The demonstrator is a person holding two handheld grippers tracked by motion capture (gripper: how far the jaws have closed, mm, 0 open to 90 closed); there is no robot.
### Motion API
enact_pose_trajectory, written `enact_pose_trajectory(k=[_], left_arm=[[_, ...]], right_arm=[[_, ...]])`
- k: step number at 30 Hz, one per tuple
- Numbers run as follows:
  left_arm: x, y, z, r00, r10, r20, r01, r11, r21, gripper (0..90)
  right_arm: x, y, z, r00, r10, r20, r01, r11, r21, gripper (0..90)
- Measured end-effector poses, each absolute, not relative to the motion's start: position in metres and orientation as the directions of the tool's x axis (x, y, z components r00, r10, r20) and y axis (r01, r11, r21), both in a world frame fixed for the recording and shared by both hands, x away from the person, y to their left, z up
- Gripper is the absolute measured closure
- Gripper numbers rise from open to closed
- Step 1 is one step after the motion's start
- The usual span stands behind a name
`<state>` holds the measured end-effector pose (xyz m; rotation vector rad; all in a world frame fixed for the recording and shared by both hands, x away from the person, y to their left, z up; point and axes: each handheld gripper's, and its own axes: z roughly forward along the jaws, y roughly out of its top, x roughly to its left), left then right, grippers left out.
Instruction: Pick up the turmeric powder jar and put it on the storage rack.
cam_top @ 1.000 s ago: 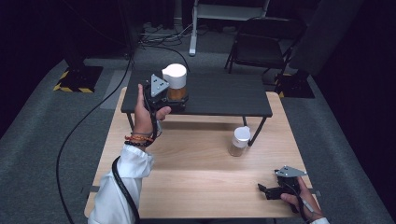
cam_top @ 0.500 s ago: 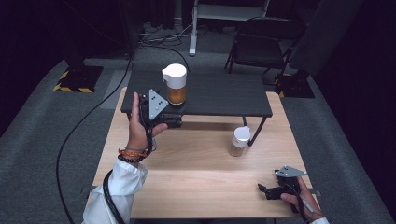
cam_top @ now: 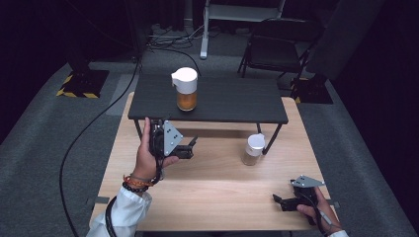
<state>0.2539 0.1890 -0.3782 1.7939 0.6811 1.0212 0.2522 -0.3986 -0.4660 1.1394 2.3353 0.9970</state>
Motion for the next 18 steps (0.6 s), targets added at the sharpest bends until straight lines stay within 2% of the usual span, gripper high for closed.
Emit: enact_pose_trajectory(k=[18], left_arm=[[0.240,0.175,-0.419,0.587,0.700,0.407,0.084,-0.553,0.829,0.4]], right_arm=[[0.252,-0.399,-0.466,-0.612,0.791,-0.010,0.539,0.427,0.726,0.0]])
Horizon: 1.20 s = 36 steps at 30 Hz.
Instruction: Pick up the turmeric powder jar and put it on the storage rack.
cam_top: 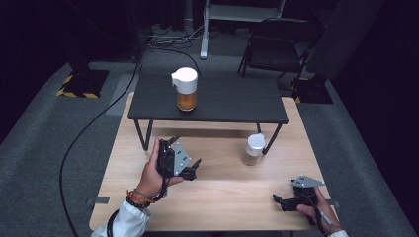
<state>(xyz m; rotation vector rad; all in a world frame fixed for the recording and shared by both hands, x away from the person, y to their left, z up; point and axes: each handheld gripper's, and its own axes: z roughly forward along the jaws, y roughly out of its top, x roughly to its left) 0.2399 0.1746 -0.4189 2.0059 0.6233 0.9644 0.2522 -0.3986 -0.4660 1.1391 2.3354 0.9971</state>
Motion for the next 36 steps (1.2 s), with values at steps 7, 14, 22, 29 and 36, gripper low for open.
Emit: enact_pose_trajectory(k=[7,14,22,29,36], left_arm=[[0.238,0.172,-0.433,0.615,0.672,0.413,0.129,-0.602,0.788,0.4],[0.238,0.171,-0.447,0.649,0.656,0.387,0.202,-0.638,0.743,0.4],[0.243,0.180,-0.456,0.673,0.678,0.295,0.327,-0.631,0.704,0.7],[0.250,0.197,-0.457,0.677,0.708,0.202,0.418,-0.596,0.686,0.9],[0.256,0.218,-0.461,0.653,0.752,0.092,0.494,-0.515,0.701,0.4]], right_arm=[[0.252,-0.399,-0.466,-0.612,0.791,-0.011,0.540,0.427,0.726,0.0],[0.252,-0.399,-0.466,-0.610,0.792,-0.010,0.541,0.425,0.726,0.0],[0.252,-0.399,-0.466,-0.610,0.792,-0.011,0.541,0.427,0.725,0.0],[0.251,-0.399,-0.466,-0.610,0.792,-0.011,0.541,0.426,0.725,0.0],[0.251,-0.399,-0.466,-0.610,0.793,-0.011,0.541,0.426,0.725,0.0]])
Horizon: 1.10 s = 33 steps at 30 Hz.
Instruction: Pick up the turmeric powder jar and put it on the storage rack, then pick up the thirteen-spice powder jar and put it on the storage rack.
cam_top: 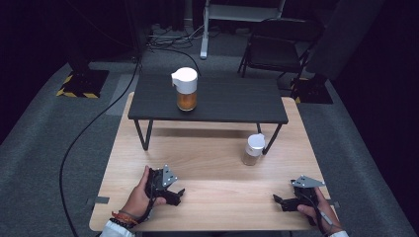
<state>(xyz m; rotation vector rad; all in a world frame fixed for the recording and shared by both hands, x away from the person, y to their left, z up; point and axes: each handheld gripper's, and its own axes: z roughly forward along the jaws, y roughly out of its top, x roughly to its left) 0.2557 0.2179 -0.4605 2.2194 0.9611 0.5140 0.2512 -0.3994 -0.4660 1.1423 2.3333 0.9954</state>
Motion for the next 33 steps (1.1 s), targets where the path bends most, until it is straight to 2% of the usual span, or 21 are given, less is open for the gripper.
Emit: enact_pose_trajectory(k=[4,33], left_arm=[[0.265,0.231,-0.461,0.639,0.769,0.003,0.555,-0.464,0.690,0.1],[0.267,0.237,-0.461,0.648,0.762,0.003,0.550,-0.470,0.691,0.0]], right_arm=[[0.251,-0.399,-0.466,-0.610,0.793,-0.011,0.541,0.426,0.725,0.0],[0.251,-0.399,-0.466,-0.607,0.795,-0.011,0.542,0.424,0.725,0.0]])
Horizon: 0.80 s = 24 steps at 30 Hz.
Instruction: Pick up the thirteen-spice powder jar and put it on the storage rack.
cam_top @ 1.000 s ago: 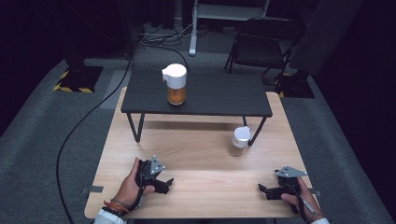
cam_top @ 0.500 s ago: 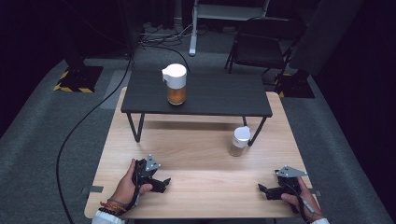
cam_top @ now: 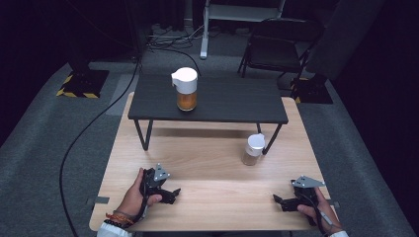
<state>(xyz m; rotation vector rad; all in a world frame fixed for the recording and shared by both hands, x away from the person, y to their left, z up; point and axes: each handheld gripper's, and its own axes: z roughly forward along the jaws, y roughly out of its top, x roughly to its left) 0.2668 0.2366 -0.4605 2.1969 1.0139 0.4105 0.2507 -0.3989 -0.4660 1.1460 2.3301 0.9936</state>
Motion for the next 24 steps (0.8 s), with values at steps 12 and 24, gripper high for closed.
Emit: enact_pose_trajectory(k=[12,24], left_arm=[[0.267,0.237,-0.461,0.650,0.760,0.004,0.547,-0.473,0.691,0.0],[0.267,0.237,-0.461,0.651,0.759,0.005,0.547,-0.473,0.691,0.0]], right_arm=[[0.244,-0.399,-0.461,-0.604,0.797,-0.027,0.515,0.416,0.749,1.6],[0.225,-0.396,-0.447,-0.565,0.821,-0.084,0.436,0.383,0.815,1.4]])
